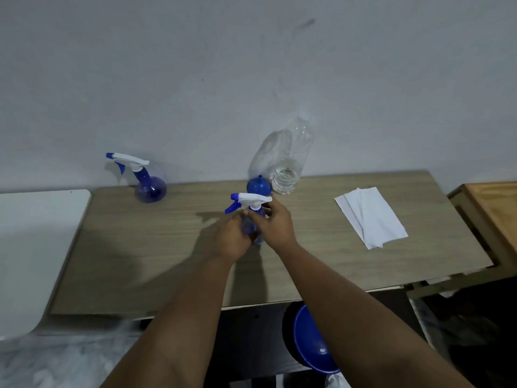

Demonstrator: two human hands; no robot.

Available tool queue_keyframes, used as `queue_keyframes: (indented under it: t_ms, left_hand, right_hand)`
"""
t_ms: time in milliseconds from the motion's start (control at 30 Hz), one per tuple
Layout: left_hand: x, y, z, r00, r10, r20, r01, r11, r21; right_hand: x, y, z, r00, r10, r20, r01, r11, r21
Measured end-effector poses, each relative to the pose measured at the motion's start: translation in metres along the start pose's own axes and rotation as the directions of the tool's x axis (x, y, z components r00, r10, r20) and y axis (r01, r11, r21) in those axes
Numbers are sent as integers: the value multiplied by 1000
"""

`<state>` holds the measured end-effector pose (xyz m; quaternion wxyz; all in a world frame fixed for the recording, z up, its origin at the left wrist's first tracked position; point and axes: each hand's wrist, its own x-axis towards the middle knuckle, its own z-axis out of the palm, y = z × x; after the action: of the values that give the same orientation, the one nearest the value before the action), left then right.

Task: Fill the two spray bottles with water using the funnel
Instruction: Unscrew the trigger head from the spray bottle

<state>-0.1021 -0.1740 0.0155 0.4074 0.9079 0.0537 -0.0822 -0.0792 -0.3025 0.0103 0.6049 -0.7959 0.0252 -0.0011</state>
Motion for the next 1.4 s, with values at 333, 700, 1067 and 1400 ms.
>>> queue_keyframes:
  t_ms: [333,700,1067,1400]
  left_hand:
    - [3,4,-11,996,-6,83,-4,993,121]
    - [7,-2,-21,993,27,117,-38,995,92]
    - [5,-8,-27,990,38,134,-48,996,72]
    - [5,-7,-27,990,16,140,-28,996,87]
  right_hand:
    - [14,-5,-20,974,-17,224,48,989,-136]
    - [10,-13,-12,984,33,175,-31,999,-12]
    - [3,-17,0,992,69,105,-66,997,-33]
    - [2,-20,3,989,86,124,-85,996,-11]
